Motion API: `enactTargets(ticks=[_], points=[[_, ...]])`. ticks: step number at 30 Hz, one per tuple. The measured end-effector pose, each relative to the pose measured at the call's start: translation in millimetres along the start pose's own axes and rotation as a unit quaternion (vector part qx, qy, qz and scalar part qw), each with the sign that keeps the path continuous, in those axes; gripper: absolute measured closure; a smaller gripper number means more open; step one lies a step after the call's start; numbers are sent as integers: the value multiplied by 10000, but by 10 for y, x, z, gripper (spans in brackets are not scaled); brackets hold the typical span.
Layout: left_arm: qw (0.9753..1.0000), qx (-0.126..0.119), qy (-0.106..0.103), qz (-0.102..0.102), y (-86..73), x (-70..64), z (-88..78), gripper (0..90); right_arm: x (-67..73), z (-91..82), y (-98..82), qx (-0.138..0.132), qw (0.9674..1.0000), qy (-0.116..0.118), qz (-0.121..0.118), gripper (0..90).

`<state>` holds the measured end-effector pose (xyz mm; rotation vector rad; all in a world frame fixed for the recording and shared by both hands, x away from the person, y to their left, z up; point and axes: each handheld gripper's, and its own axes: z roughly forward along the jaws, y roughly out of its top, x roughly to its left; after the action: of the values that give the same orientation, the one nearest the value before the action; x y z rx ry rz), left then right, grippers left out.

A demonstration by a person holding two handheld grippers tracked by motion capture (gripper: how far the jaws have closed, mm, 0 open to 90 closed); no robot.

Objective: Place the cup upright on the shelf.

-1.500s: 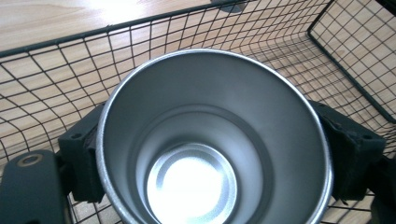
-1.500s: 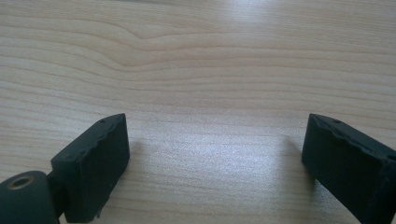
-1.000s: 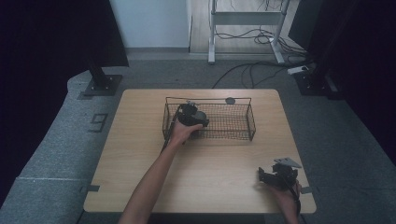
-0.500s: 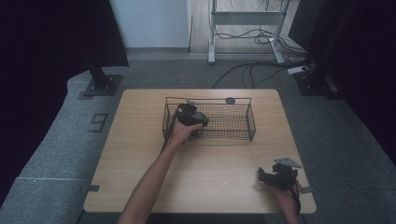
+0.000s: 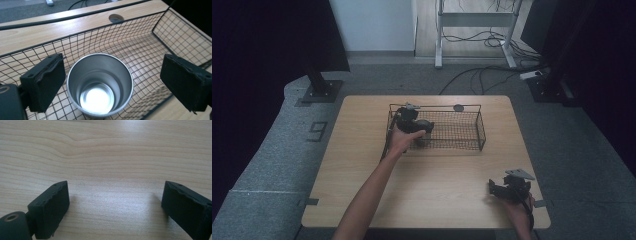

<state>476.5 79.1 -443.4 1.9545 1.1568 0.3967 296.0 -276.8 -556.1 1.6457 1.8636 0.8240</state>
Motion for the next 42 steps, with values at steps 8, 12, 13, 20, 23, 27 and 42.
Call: enactTargets(ticks=[8, 12, 13, 20, 23, 27, 42], points=[[9998, -160, -138, 59, -122, -31, -250, 68, 0, 0, 0, 0, 10000, 1, 1, 77], [9995, -187, -241, 107, -203, -47, -385, 70, 0, 0, 0, 1, 10000, 1, 0, 77], [9994, -186, -270, 125, -225, -49, -419, 71, 0, 0, 0, 1, 10000, 1, 0, 77], [9989, -239, -379, 160, -447, -14, -614, 79, 1, -2, 1, 13, 10000, 1, 6, 77], [9987, -251, -410, 136, -584, 18, -684, 82, 2, -1, 2, 8, 10000, 1, 12, 77], [9985, -305, -444, 95, -786, 37, -792, 83, 2, -1, 1, 7, 10000, -2, 9, 77], [9990, -283, -348, -12, -1499, 74, -1062, 86, 2, -1, 1, 7, 10000, -2, 11, 78]])
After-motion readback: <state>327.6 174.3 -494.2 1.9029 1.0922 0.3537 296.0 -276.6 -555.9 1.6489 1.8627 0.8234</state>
